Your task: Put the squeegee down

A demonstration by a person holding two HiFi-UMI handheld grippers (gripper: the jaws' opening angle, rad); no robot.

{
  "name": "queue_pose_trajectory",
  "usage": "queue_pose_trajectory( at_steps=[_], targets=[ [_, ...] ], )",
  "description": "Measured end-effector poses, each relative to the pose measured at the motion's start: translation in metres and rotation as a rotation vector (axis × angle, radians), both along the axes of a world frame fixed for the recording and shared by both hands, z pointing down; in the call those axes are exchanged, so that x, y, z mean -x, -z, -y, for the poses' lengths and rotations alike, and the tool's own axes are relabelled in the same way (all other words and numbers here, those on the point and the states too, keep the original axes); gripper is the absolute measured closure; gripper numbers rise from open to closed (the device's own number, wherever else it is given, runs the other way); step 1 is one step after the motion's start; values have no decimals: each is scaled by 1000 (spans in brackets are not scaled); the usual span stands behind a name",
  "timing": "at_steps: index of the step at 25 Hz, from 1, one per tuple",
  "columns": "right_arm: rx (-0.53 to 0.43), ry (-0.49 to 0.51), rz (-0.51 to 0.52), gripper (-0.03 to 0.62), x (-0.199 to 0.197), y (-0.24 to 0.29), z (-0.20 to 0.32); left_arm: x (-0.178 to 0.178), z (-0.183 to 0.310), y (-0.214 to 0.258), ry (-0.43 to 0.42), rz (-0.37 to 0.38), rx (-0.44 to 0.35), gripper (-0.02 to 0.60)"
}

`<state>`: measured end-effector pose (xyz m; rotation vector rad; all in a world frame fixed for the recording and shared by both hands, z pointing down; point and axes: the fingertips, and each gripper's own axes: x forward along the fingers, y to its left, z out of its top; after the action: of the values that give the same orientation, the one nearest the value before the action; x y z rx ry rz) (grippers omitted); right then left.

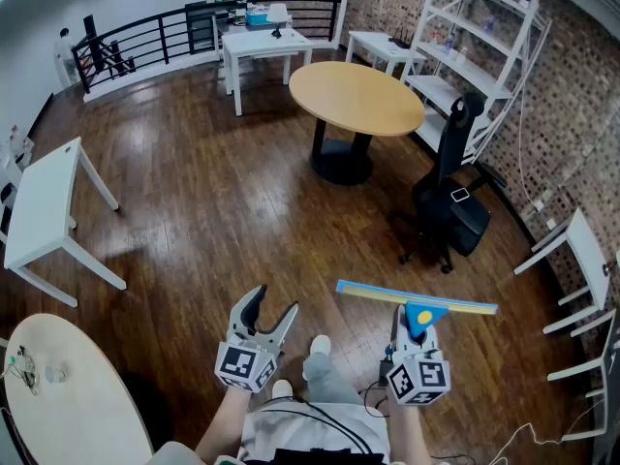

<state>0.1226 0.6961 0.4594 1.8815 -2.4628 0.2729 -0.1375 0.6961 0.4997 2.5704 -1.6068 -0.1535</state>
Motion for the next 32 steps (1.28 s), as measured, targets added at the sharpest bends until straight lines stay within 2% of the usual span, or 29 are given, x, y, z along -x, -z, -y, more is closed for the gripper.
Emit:
queue_pose_trajectory(
  at_steps=[4,9,15,19,21,25,28,32],
  targets=[
    [13,-17,32,572,-6,-12,45,-5,41,0,-13,23,-6,284],
    [5,37,80,572,-12,-23,127,-25,108,3,5,78,-8,284],
    [-23,102,75,572,-30,-14,226,-70,211,30,-7,86,-30,284],
    [7,134,120,571,-52,-24,275,-108,265,36,-25,158,-78,284],
    [26,126,123,571,-66,-32,294,-120,287,33,-24,166,-78,285],
    [83,66,177,569,-96,-52,323,-140,319,25,-33,167,-29,284],
    [110,38,176,569,-110,-69,344,-148,342,20,-34,140,18,284],
    [136,7,198,569,-117,-70,383,-148,385,14,-52,152,19,285]
  ],
)
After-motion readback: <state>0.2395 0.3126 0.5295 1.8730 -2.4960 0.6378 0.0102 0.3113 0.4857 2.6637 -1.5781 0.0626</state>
